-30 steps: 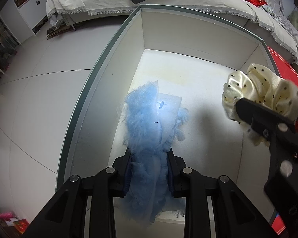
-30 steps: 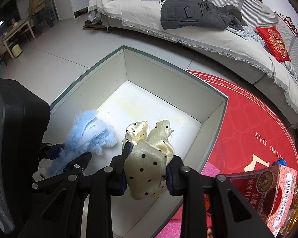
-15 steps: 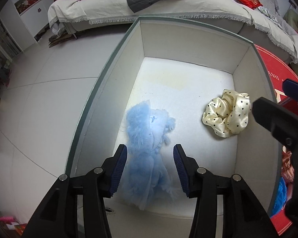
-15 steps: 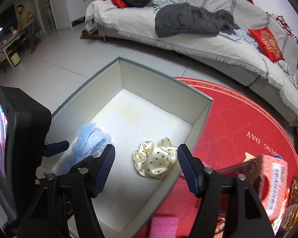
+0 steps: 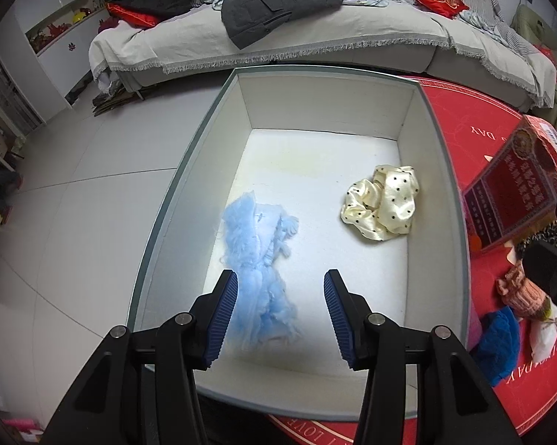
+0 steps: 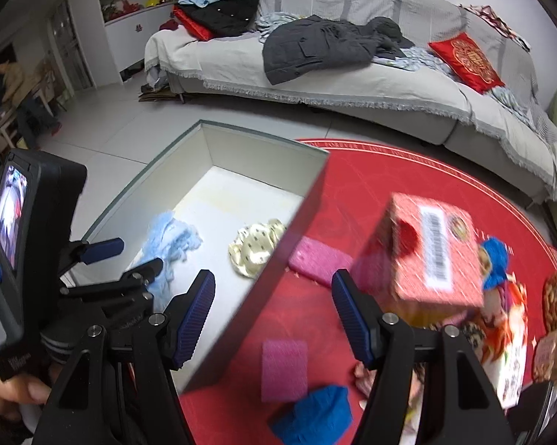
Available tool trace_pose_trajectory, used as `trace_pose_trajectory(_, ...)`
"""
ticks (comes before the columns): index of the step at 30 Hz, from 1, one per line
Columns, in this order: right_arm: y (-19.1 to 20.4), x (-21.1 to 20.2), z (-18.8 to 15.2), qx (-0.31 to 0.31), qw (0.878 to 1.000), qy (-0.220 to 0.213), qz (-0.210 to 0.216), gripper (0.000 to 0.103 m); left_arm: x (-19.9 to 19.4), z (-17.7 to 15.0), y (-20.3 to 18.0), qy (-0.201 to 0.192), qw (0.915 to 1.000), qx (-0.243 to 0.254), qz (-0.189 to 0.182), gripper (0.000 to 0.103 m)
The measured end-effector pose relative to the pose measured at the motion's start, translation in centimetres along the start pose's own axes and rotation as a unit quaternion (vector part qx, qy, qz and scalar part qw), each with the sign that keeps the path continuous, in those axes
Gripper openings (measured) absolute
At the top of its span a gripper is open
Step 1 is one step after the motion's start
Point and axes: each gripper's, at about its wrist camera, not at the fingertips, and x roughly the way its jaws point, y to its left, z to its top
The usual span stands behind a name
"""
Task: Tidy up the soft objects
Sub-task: 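Withdraw both tools from the box back toward the table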
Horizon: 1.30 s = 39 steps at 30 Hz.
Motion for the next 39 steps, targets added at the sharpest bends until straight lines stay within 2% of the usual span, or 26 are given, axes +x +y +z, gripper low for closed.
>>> trace_pose_trajectory(4,-1.6,-0.8,-2.2,0.01,1.0,0.007,-0.003,0.069,-0.9,-0.6,-1.5,0.001,0.9999,0.008,-0.007,0.05)
trace_pose_trajectory(6,-2.7,-1.1,-3.5,0.016,1.0,0.011,-0.01,0.069,-1.6,-1.0,-2.8,0.003,0.9996,0.017,-0.022,0.05)
trace_pose_trajectory(10,-6.5,-2.6,-7.2,0.049,0.998,0.018,-0.037,0.07,-3.1,-2.0,-7.2,-0.005,0.9969,0.069,-0.038,0.05)
trace_pose_trajectory(13,-9.7,-3.4,-10.3,0.096,0.993,0.035,-0.053,0.071,-3.9,-2.6,-10.0,-0.028,0.9934,0.11,0.02,0.05)
trace_pose_trajectory(19,-13.8,-3.8,-15.5,0.163,0.983,0.057,-0.07,0.071,-4.0,-2.4,-9.6,-0.028,0.9924,0.111,0.045,0.05)
trace_pose_trajectory(22,-14.7,-3.7,-16.7,0.179,0.98,0.056,-0.068,0.071,-4.8,-2.6,-9.0,-0.044,0.9924,0.1,0.057,0.05)
trace_pose_trajectory(26,-15.4,-3.4,-17.9,0.188,0.978,0.063,-0.064,0.071,-6.8,-3.0,-9.3,-0.068,0.9937,0.09,0.0,0.05)
trace_pose_trajectory(31,-15.2,-2.5,-18.6,0.183,0.979,0.071,-0.059,0.071,-7.7,-4.6,-13.3,-0.07,0.9853,0.144,-0.06,0.05)
trace_pose_trajectory(34,-15.0,-2.3,-18.7,0.18,0.979,0.072,-0.06,0.071,-7.0,-5.6,-15.6,-0.041,0.9789,0.166,-0.112,0.05)
trace_pose_trajectory(39,-15.2,-2.2,-18.9,0.184,0.978,0.074,-0.064,0.071,-5.4,-6.7,-18.8,-0.014,0.9676,0.2,-0.153,0.05)
